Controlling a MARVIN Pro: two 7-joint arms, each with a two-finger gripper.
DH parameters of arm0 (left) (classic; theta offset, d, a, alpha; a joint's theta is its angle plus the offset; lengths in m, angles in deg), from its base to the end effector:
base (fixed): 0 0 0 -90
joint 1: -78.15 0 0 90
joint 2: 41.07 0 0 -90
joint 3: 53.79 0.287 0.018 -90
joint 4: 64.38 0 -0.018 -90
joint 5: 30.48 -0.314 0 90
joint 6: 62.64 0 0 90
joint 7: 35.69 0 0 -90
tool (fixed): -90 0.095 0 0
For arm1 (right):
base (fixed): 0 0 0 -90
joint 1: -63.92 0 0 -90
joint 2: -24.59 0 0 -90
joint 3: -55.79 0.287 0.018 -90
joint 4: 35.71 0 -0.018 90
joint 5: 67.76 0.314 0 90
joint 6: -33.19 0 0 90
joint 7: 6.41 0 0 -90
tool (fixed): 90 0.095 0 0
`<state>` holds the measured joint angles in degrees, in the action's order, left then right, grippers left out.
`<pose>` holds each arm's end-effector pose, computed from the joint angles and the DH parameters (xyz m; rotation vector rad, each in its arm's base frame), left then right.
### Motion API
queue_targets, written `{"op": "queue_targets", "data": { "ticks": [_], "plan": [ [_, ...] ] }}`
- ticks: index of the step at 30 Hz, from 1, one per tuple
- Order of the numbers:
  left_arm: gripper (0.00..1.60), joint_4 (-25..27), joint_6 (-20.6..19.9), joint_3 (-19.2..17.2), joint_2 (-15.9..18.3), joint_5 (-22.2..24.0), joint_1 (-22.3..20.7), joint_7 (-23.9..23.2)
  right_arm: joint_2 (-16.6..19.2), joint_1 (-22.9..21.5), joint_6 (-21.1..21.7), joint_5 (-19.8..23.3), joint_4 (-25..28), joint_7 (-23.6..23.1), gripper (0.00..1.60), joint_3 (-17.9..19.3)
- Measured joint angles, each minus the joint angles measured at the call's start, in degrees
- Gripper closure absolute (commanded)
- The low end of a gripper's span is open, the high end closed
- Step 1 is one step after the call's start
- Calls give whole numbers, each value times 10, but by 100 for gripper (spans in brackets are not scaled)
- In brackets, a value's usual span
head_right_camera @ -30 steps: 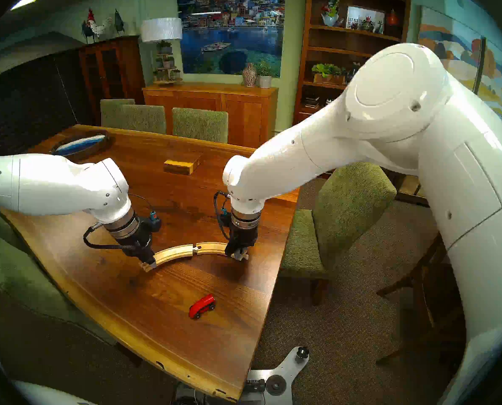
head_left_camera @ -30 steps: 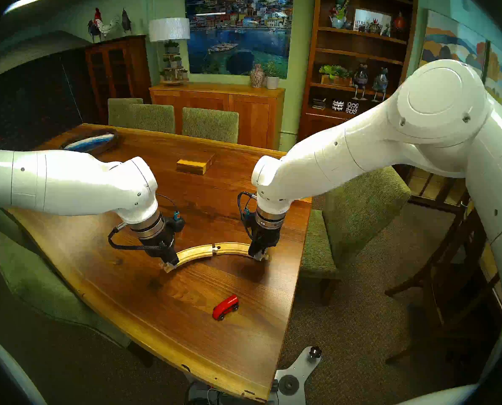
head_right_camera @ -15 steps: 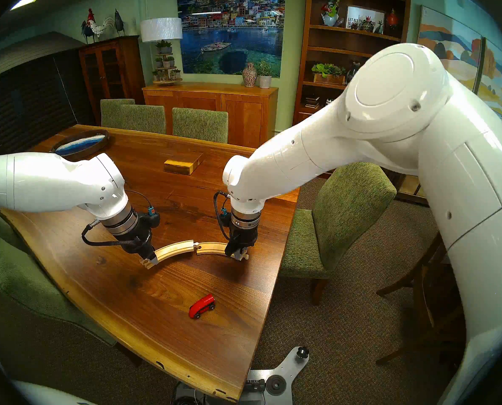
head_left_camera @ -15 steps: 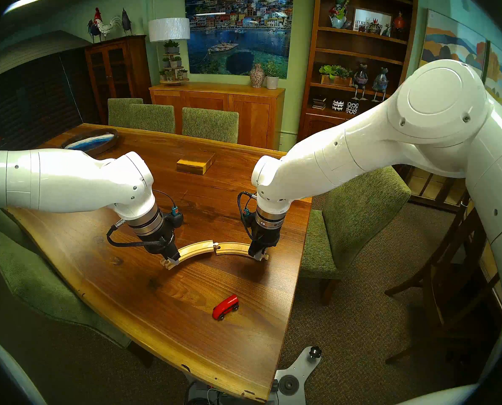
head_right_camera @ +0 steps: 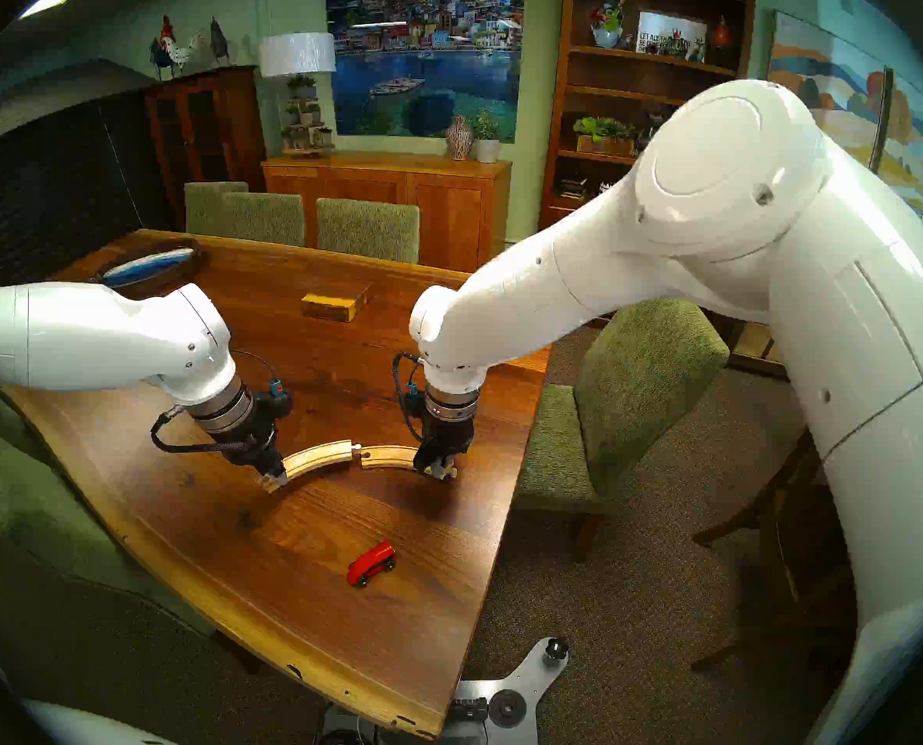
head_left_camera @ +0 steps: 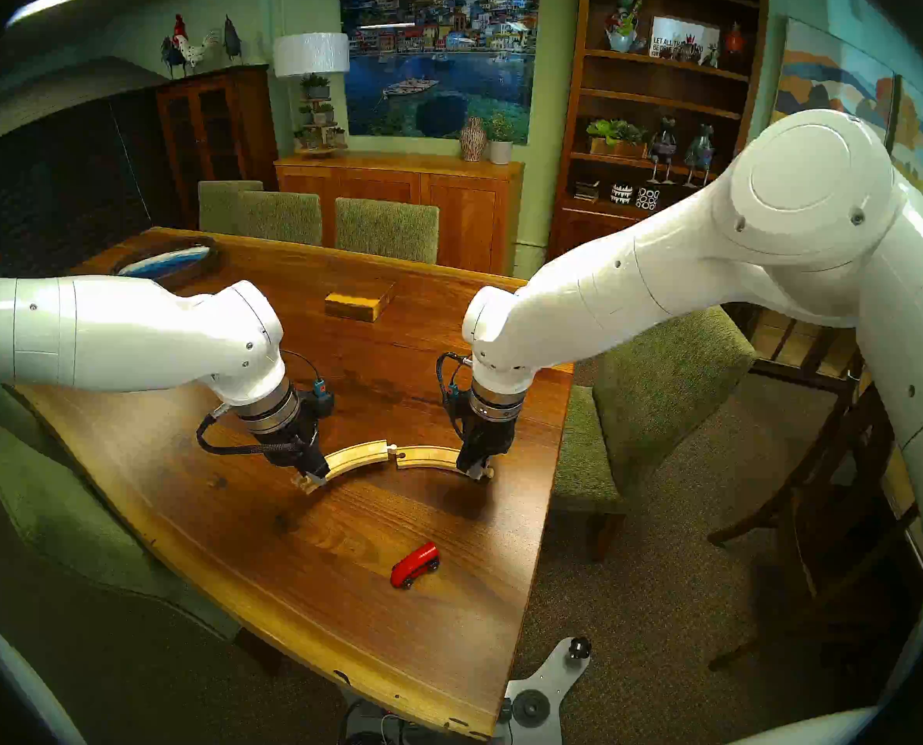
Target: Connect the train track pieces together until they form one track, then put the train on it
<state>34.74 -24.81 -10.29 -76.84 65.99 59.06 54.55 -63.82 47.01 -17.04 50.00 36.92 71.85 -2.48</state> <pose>0.4122 0.0588 -0.1966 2.9198 -1.0421 0.2405 0.4687 0.1595 -0.2317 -2.7440 -1.4666 -0.1439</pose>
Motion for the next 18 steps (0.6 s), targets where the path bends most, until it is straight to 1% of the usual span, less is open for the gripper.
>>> {"op": "queue_targets", "data": {
  "ticks": [18],
  "plan": [
    [160, -5, 6, 0, -13, 5, 6, -8, 0, 0, 0, 0, 0, 0, 160, 0]
  ]
}}
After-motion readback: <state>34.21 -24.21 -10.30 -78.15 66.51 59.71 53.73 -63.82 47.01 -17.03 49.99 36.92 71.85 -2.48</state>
